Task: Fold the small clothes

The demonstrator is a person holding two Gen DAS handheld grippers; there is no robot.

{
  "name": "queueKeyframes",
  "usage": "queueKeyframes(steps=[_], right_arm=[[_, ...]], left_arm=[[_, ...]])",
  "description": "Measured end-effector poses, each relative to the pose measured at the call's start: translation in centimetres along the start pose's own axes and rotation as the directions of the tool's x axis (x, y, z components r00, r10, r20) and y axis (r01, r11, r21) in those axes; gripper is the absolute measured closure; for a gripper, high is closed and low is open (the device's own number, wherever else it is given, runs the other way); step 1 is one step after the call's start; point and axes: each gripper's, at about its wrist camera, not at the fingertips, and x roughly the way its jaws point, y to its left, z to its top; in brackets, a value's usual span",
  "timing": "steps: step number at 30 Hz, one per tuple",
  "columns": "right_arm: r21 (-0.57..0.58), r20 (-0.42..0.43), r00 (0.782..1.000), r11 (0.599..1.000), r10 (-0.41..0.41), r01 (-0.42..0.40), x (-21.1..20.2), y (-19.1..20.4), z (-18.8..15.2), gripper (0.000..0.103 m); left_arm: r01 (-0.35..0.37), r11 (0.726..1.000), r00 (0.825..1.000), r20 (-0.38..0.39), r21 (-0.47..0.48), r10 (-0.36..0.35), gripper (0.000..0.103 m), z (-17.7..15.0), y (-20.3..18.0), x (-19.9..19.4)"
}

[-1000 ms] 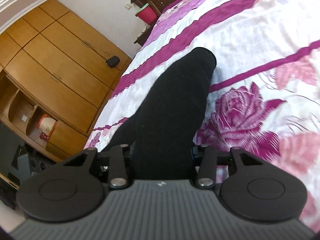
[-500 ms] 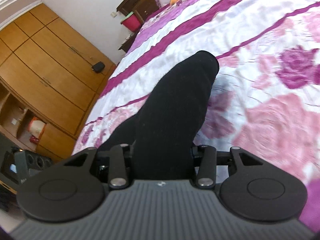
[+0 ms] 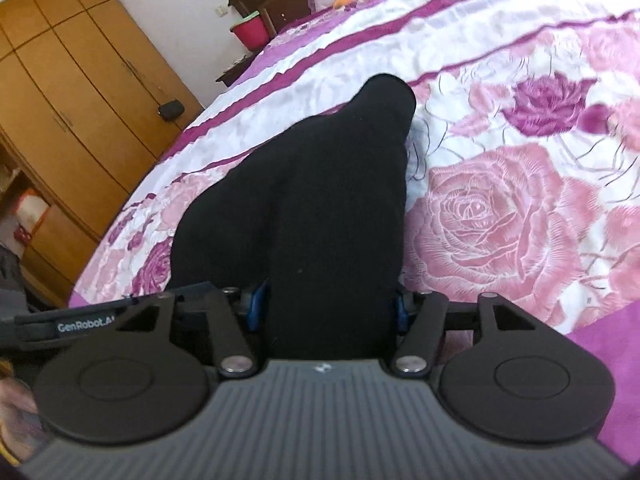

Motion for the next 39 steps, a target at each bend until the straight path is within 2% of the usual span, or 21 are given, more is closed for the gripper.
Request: queueKeyframes(steps=[10, 21, 22, 23, 25, 30, 37, 39], right_arm=[[-0.092, 0.049, 0.994, 0.991, -0.094, 0.098, -3.6, 1.7, -1.1, 0.042], [-0.135, 0.053, 0.989, 0.980, -0.139, 0.145, -6.6, 3.2, -2.7, 0.040], [-0.139, 0.052, 0.988, 0.979, -0.144, 0.150, -6.8, 3.3, -2.9, 0.038], [-0.143, 0.055, 0.988, 0.978, -0.143, 0.149, -7.0, 3.5, -3.2, 0.031], [-0.145, 0.063, 0.989, 0.979, -0.136, 0.144, -7.4, 3.7, -3.6, 0.025], [-0.137, 0.063, 0.987, 0.978, -0.148, 0.156, -8.0, 4.1, -4.9, 0.025], [-0.141, 0.046, 0.978, 0.968, -0.202, 0.207, -7.7, 4.0, -6.1, 0.025], [-0.144, 0.044, 0.976, 0.965, -0.214, 0.218, -7.5, 3.9, -6.4, 0.024]], left_arm=[[-0.083, 0.996, 0.996, 0.010, 0.035, 0.083, 0.035, -0.3, -1.4, -2.3], [-0.174, 0.984, 0.985, 0.000, 0.037, 0.174, 0.022, -2.6, -2.2, -4.8], [-0.179, 0.983, 0.984, -0.003, 0.035, 0.180, 0.022, -2.9, -2.2, -5.0], [-0.182, 0.983, 0.983, -0.008, 0.032, 0.183, 0.021, -3.1, -2.2, -5.2], [-0.176, 0.984, 0.984, -0.018, 0.025, 0.177, 0.020, -3.7, -2.1, -5.4], [-0.178, 0.984, 0.983, -0.033, -0.007, 0.178, 0.020, -5.0, -1.7, -6.0], [-0.216, 0.976, 0.976, -0.035, -0.009, 0.216, 0.018, -5.9, -2.0, -6.1], [-0.223, 0.975, 0.974, -0.034, 0.001, 0.223, 0.008, -6.0, -2.2, -5.8]])
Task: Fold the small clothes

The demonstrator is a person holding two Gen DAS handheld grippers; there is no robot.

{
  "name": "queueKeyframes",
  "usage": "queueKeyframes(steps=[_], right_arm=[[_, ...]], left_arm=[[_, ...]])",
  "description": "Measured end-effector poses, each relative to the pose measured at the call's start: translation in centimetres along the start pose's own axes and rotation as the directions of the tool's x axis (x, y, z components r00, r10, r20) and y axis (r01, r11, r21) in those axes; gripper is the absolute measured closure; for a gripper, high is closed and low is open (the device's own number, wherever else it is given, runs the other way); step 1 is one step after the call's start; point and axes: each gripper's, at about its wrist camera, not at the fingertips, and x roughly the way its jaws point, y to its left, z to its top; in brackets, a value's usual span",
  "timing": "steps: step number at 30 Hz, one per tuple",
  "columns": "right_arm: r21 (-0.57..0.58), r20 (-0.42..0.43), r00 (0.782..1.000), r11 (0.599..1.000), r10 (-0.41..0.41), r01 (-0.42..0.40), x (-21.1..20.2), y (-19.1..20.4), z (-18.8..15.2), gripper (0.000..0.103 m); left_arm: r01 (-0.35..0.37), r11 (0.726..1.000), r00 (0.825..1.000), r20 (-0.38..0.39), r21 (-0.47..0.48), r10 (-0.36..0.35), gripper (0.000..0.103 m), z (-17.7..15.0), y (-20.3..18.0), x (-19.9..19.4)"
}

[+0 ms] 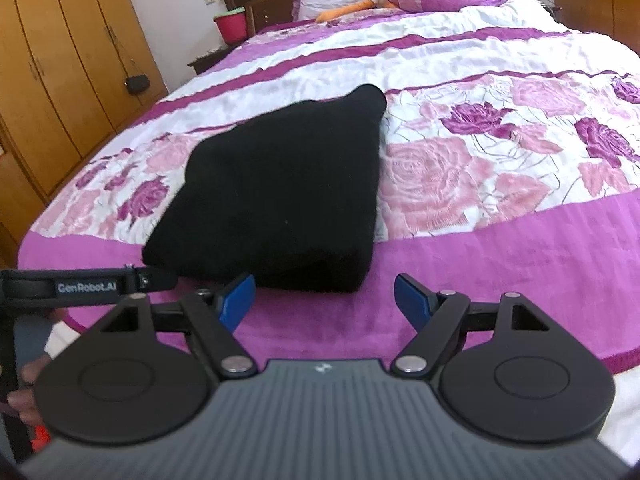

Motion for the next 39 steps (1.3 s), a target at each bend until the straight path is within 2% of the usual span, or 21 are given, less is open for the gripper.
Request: queueKeyframes(steps=[1, 4, 13, 21, 39], right_arm=[[-0.001, 0.000, 1.000, 1.000, -0.007, 0.007, 0.1, 0.0, -0.1, 0.024], [-0.005, 0.009, 0.999, 0.999, -0.033, 0.033, 0.6, -0.1, -0.3, 0.017], [-0.016, 0.014, 0.997, 0.997, -0.074, 0.075, 2.0, -0.4, -0.7, 0.016], [0.008, 0.008, 0.998, 0.998, -0.058, 0.058, 2.2, -0.7, -0.8, 0.016], [0.017, 0.021, 0.999, 0.999, -0.044, 0.044, 1.8, -0.7, -0.9, 0.016]], left_arm=[[-0.003, 1.000, 1.000, 0.004, 0.003, 0.003, 0.004, 0.0, -0.1, 0.1], [-0.014, 1.000, 1.000, 0.021, 0.020, 0.014, 0.003, -0.1, -0.7, 0.4], [0.004, 1.000, 1.000, -0.014, 0.025, -0.004, 0.003, -0.3, -1.8, 2.2], [-0.029, 0.999, 0.999, -0.026, 0.039, 0.030, 0.003, -0.5, -2.1, 3.1], [-0.041, 0.999, 0.998, -0.037, 0.036, 0.042, 0.003, -0.7, -2.0, 3.4]])
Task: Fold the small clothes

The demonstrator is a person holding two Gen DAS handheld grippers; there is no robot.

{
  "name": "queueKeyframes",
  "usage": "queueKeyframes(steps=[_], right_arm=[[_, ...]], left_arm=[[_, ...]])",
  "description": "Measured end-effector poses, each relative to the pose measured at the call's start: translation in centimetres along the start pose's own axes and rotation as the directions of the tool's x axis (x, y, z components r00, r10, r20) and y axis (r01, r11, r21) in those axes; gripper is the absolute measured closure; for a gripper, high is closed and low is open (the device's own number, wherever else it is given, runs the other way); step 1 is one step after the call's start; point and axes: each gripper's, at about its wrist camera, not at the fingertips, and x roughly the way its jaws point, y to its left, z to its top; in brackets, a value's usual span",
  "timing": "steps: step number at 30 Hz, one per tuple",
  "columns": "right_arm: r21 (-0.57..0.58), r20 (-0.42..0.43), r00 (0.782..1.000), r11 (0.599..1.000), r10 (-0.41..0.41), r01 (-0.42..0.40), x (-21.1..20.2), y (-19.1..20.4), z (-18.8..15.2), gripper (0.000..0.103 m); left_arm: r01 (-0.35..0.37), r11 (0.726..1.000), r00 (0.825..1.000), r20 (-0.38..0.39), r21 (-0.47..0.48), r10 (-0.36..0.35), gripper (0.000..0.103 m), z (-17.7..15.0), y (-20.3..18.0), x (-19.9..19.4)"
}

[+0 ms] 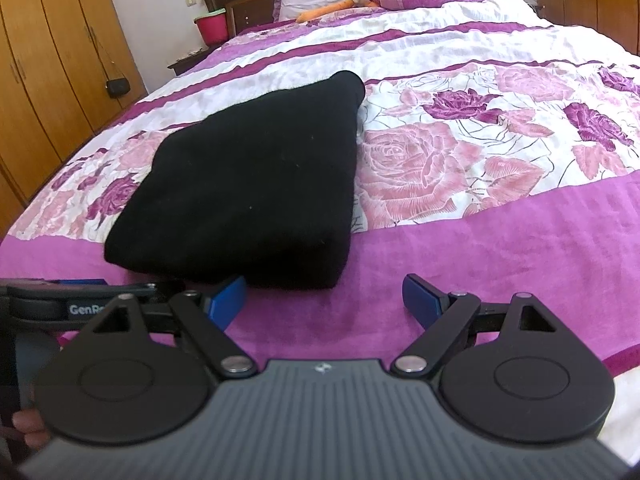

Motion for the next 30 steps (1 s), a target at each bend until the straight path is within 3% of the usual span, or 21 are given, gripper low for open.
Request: queueKeyframes(steps=[30], right_arm=[[-0.007, 0.014, 1.000, 1.000, 0.006, -0.006, -0.40, 0.26, -0.02, 0.016]], left_arm=[[-0.006, 1.000, 1.000, 0.008, 0.004, 0.006, 0.003, -0.09, -0.21, -0.31]])
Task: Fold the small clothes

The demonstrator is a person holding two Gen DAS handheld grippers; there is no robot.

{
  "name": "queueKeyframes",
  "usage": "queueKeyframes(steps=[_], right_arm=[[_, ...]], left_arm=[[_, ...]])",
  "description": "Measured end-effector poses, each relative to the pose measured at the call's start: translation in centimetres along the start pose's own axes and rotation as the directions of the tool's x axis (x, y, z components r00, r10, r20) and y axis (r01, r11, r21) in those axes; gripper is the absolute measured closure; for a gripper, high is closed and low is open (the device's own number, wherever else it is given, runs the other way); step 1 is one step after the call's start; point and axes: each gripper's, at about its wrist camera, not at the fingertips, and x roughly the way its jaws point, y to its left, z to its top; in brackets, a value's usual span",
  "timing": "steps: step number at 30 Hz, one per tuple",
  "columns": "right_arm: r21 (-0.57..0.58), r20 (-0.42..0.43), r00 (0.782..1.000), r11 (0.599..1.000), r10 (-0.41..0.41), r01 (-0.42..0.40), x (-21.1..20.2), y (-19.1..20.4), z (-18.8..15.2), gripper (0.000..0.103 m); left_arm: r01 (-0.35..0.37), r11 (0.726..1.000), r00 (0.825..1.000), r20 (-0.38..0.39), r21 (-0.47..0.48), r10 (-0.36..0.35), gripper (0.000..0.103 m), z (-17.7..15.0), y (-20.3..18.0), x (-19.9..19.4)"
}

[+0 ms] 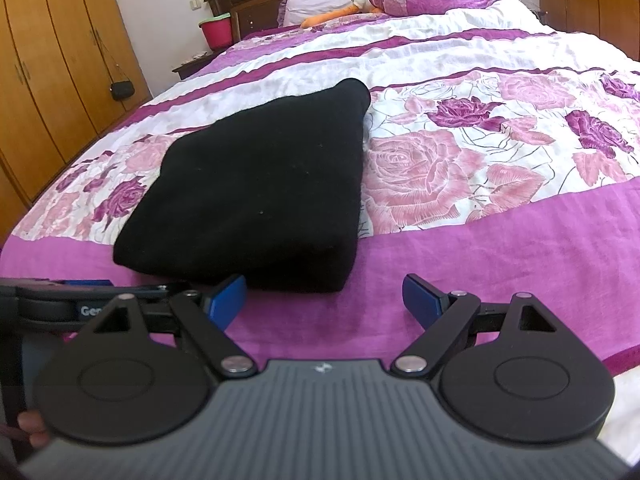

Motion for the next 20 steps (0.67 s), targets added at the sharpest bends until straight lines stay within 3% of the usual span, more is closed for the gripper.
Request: queueKeyframes(steps=[20], right_arm=[[-0.005, 0.003, 1.000, 1.000, 0.008, -0.008, -0.19, 0.18, 0.06, 0.016]], left_arm=[[0.025, 0.999, 0.999, 0.026, 0.039, -0.026, 0.003, -0.14, -0.52, -0.61]])
